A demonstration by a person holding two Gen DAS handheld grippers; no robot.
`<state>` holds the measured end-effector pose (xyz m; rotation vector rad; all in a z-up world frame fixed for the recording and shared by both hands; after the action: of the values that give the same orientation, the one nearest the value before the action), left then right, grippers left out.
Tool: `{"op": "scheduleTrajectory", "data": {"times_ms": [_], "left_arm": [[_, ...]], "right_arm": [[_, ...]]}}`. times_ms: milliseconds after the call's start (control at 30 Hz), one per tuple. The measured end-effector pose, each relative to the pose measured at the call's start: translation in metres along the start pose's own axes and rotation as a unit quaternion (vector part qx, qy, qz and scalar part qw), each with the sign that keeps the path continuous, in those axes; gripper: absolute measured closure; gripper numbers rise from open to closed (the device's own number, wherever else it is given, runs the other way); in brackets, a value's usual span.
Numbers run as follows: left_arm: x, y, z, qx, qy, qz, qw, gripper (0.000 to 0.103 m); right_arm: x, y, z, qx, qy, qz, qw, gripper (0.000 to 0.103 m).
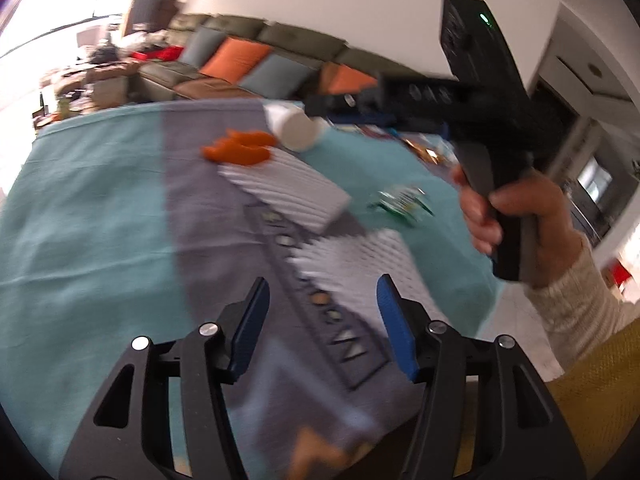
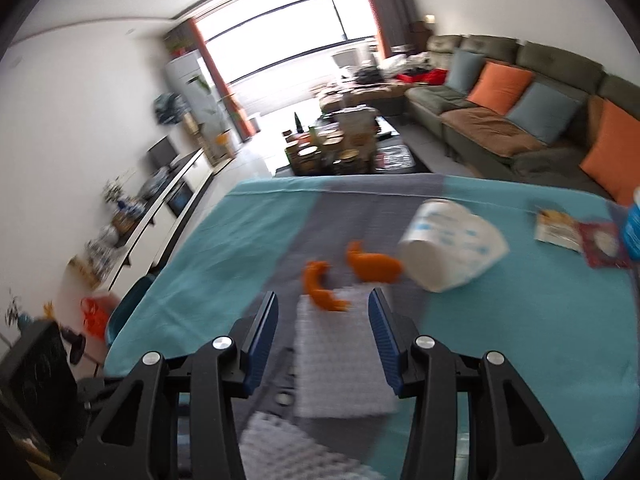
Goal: Collect trash
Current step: 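Move both tools back over the table toward the foam net and paper cup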
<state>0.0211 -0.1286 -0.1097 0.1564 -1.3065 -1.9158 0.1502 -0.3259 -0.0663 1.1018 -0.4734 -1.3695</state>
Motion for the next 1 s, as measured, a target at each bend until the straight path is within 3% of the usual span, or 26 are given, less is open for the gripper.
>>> {"op": "scheduleTrajectory", "data": {"times_ms": [200, 333, 467, 733, 1000], "left_arm": [[0.025, -0.019, -0.025, -0.046, -0.046, 0.014, 0.9978, 0.048], [0.034, -0.031, -0.036, -0.071, -0.058, 0.013, 0.9957, 0.048], [0.036, -0.034, -0.037, -0.071, -0.061, 0.017, 0.9954, 0.048], [0.029, -0.031, -0.036, -0.075, -0.054, 0.036, 0.9951, 0.076], [0.014, -0.026, -0.025, -0.058, -0.029, 0.044, 0.9969, 0.080]], "right_arm": [[0.046, -0.008, 0.010, 0.006, -0.034, -0.041, 0.999, 0.057], [0.072, -0.014, 0.009, 0.004, -0.050, -0.066, 0.997, 0.053], [0.093, -0.015, 0.003, 0.001, -0.054, -0.086, 0.995, 0.052], [0.114, 0.009, -0.025, 0.000, -0.051, -0.088, 0.995, 0.052], [0.131, 0.033, -0.076, -0.026, -0.034, -0.081, 0.996, 0.045]]}}
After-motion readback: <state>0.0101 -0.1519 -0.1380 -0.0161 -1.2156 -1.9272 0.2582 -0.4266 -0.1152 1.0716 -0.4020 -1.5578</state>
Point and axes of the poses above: each gripper's, at about its wrist camera, not at the fingertips, and z roughly against the way its jaws point, x to its right, y to its top, the point moved 8 cm from there along -z, roughly the way its jaws point, and after that the axes turned 14 degrees about x, right-handed, at the moved point
